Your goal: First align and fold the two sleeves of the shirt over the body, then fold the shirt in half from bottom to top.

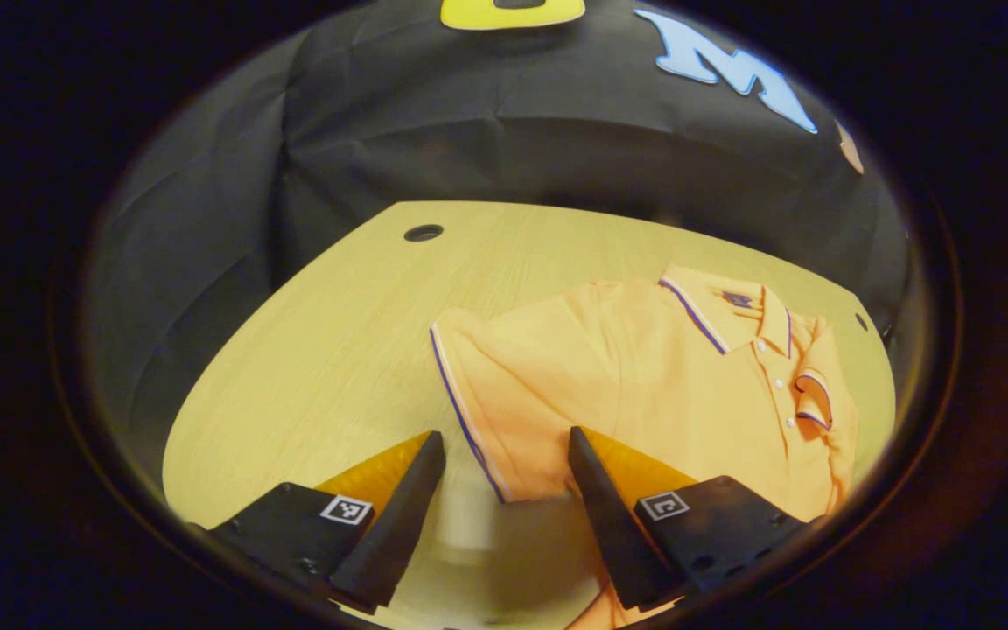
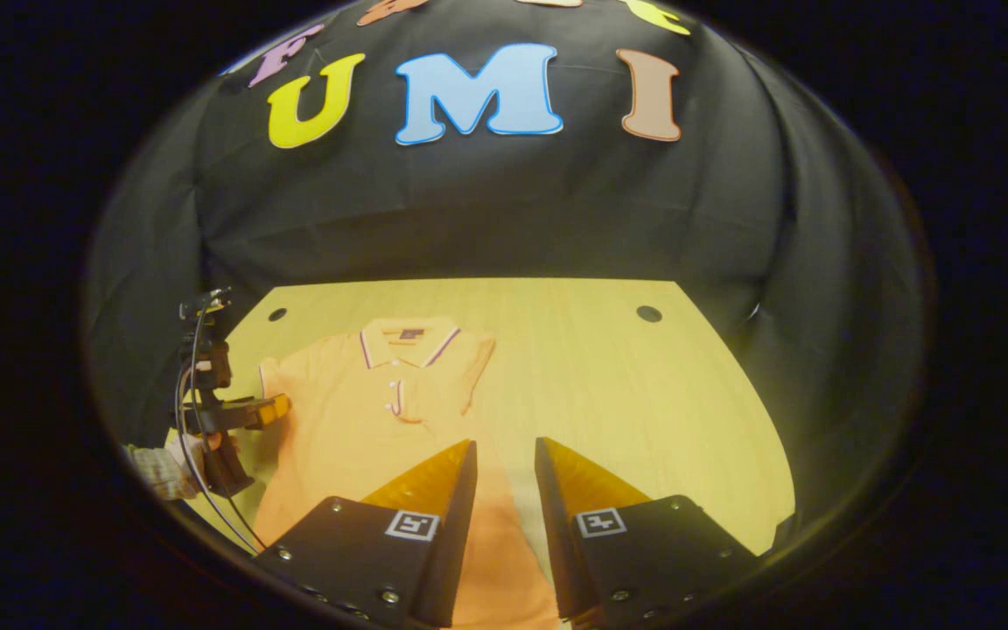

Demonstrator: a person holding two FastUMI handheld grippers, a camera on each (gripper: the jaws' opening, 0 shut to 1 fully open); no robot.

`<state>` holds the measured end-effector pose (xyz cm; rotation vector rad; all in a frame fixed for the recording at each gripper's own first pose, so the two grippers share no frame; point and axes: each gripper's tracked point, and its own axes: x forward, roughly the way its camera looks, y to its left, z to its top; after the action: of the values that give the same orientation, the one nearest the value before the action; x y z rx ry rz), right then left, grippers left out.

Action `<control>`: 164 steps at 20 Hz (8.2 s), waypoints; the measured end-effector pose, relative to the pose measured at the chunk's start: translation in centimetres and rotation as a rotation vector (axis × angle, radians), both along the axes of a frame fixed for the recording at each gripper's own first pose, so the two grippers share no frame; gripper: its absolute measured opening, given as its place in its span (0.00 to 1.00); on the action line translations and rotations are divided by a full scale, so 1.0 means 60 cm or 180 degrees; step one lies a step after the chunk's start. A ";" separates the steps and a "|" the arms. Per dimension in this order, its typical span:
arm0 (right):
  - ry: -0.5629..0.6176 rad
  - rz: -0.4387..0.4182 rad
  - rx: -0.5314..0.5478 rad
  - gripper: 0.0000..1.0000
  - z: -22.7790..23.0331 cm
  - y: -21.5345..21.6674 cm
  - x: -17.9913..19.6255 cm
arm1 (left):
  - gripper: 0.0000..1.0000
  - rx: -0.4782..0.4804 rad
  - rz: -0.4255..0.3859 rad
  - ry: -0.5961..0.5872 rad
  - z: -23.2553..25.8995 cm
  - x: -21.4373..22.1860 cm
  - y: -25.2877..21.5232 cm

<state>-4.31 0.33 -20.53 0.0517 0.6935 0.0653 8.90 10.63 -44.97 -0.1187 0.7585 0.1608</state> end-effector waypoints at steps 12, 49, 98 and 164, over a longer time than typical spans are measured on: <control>0.0062 -0.0015 0.0004 0.42 -0.015 -0.020 -0.016 | 0.09 0.0133 -0.0043 -0.0065 0.001 0.013 -0.007; 0.0122 -0.0225 0.0294 0.42 -0.055 -0.098 -0.078 | 0.75 0.0288 -0.1595 -0.0572 0.183 -0.046 -0.322; 0.1278 0.0948 -0.0033 0.00 -0.291 0.036 -0.286 | 0.06 0.0007 -0.1671 0.0436 0.014 -0.505 -0.199; -0.0789 0.0347 0.0368 0.42 -0.092 0.068 0.622 | 0.66 -0.0104 -0.0900 -0.1588 0.286 0.432 -0.140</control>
<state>32.99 4.40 -26.05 0.1149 0.4438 0.2130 34.83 2.21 -27.80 -0.0765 0.2740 -0.1483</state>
